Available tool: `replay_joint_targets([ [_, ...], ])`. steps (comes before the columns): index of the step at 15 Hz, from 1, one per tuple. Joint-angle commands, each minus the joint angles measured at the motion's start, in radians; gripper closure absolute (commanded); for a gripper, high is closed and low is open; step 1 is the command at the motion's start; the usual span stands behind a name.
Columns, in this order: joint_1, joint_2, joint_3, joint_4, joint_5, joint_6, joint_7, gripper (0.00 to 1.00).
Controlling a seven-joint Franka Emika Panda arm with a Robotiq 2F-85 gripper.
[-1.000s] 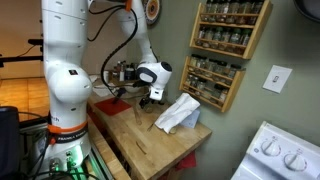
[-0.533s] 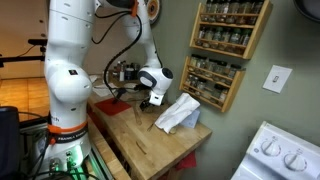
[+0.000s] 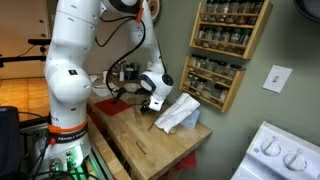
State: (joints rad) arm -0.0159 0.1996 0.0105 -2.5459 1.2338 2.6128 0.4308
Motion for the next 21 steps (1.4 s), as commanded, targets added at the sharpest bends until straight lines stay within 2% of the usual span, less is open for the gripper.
replay_joint_targets([
  [1, -0.012, 0.029, -0.013, 0.015, 0.098, -0.033, -0.097, 0.0],
  [6, -0.024, 0.045, -0.029, 0.017, 0.205, -0.089, -0.203, 0.08],
  [8, -0.028, 0.051, -0.037, 0.017, 0.234, -0.117, -0.237, 0.15],
  [9, -0.03, 0.053, -0.04, 0.018, 0.248, -0.134, -0.254, 0.21],
  [10, -0.033, 0.057, -0.044, 0.018, 0.258, -0.151, -0.269, 0.22],
  [11, -0.034, 0.061, -0.047, 0.018, 0.267, -0.164, -0.284, 0.28],
  [12, -0.036, 0.065, -0.05, 0.02, 0.274, -0.183, -0.296, 0.39],
  [16, -0.033, 0.066, -0.061, 0.02, 0.268, -0.218, -0.309, 0.69],
  [21, 0.01, -0.017, -0.053, 0.01, 0.177, -0.147, -0.221, 0.71],
])
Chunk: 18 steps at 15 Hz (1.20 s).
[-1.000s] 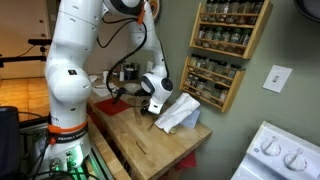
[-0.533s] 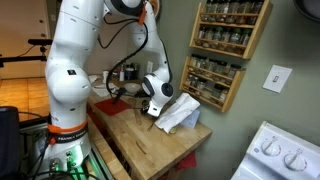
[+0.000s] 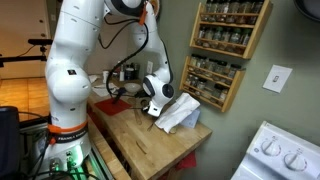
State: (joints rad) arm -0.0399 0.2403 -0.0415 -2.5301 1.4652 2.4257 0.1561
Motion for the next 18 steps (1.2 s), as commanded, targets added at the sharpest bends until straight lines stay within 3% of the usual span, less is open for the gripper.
replay_joint_targets([
  [1, 0.042, -0.079, 0.003, -0.006, -0.07, 0.054, 0.06, 0.71],
  [5, 0.095, -0.16, 0.024, -0.013, -0.242, 0.193, 0.217, 0.71],
  [11, 0.211, -0.189, 0.015, -0.046, -0.749, 0.41, 0.639, 0.71],
  [14, 0.304, -0.145, -0.075, -0.075, -1.0, 0.467, 0.824, 0.71],
  [18, 0.511, -0.121, -0.34, -0.051, -1.336, 0.454, 1.05, 0.71],
])
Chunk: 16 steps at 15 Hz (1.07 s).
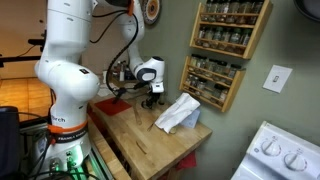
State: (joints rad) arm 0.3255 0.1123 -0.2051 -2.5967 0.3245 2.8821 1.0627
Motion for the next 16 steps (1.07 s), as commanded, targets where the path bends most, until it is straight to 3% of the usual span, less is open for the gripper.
replay_joint_targets([
  [1, 0.195, 0.002, -0.241, 0.035, -0.28, -0.02, 0.2, 0.71],
  [4, 0.289, -0.042, -0.361, 0.098, -0.535, -0.097, 0.384, 0.71],
  [7, 0.32, -0.103, -0.369, 0.159, -0.763, -0.254, 0.562, 0.71],
  [8, 0.146, -0.122, -0.175, 0.179, -0.823, -0.318, 0.61, 0.71],
  [12, -0.014, -0.163, 0.067, 0.203, -0.769, -0.476, 0.58, 0.71],
  [15, -0.093, -0.175, 0.167, 0.205, -0.753, -0.516, 0.563, 0.71],
  [16, -0.115, -0.178, 0.187, 0.192, -0.768, -0.489, 0.558, 0.21],
])
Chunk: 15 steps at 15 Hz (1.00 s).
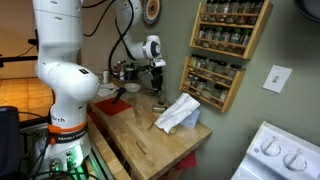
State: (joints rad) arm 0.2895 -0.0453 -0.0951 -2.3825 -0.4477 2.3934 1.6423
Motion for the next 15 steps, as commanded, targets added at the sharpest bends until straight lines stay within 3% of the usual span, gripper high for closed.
replay_joint_targets([
  [1, -0.099, -0.02, 0.091, -0.034, -0.013, 0.03, -0.028, 0.19],
  [4, -0.145, -0.004, 0.113, -0.074, -0.046, 0.151, -0.131, 0.01],
  [8, -0.19, 0.045, 0.118, -0.103, -0.097, 0.308, -0.245, 0.0],
  [15, -0.189, 0.166, 0.075, -0.053, -0.287, 0.363, -0.287, 0.0],
])
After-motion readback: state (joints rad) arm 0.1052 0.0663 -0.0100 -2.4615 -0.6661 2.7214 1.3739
